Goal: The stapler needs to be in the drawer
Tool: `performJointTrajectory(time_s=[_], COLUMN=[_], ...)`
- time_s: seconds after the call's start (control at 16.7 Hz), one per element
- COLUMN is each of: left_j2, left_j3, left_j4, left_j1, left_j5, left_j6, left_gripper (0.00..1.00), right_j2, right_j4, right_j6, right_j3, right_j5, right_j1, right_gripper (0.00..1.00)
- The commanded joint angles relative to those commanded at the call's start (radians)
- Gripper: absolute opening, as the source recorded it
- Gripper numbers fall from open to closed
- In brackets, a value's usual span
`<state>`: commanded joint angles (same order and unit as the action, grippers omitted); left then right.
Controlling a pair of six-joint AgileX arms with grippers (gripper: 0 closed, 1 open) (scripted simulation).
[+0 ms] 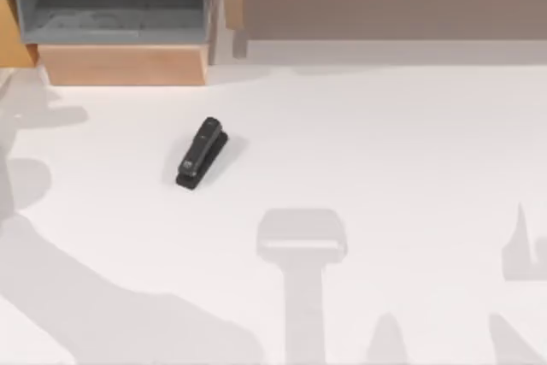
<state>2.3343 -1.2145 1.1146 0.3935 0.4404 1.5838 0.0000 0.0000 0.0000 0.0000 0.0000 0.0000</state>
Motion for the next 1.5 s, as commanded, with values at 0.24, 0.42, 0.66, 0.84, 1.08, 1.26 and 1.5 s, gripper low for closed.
performJointTrajectory(time_s=[0.24,0.42,0.66,0.84,1.08,1.26,1.5], left_j2=[0.000,0.000,0.000,0.000,-0.007,-0.050,-0.103], left_j3=[0.000,0.000,0.000,0.000,0.017,0.107,0.260], left_j4=[0.000,0.000,0.000,0.000,0.007,0.056,0.122], left_j1=[0.000,0.000,0.000,0.000,0.013,0.033,0.062], left_j5=[0.000,0.000,0.000,0.000,0.008,0.030,0.060], left_j6=[0.000,0.000,0.000,0.000,-0.004,-0.004,-0.004], left_gripper=[0.25,0.02,0.00,0.00,0.00,0.00,0.00], right_j2=[0.000,0.000,0.000,0.000,0.000,0.000,0.000], right_j4=[0.000,0.000,0.000,0.000,0.000,0.000,0.000], right_j6=[0.000,0.000,0.000,0.000,0.000,0.000,0.000], right_j3=[0.000,0.000,0.000,0.000,0.000,0.000,0.000], right_j5=[0.000,0.000,0.000,0.000,0.000,0.000,0.000], right_j1=[0.000,0.000,0.000,0.000,0.000,0.000,0.000], right_gripper=[1.00,1.00,1.00,1.00,1.00,1.00,1.00])
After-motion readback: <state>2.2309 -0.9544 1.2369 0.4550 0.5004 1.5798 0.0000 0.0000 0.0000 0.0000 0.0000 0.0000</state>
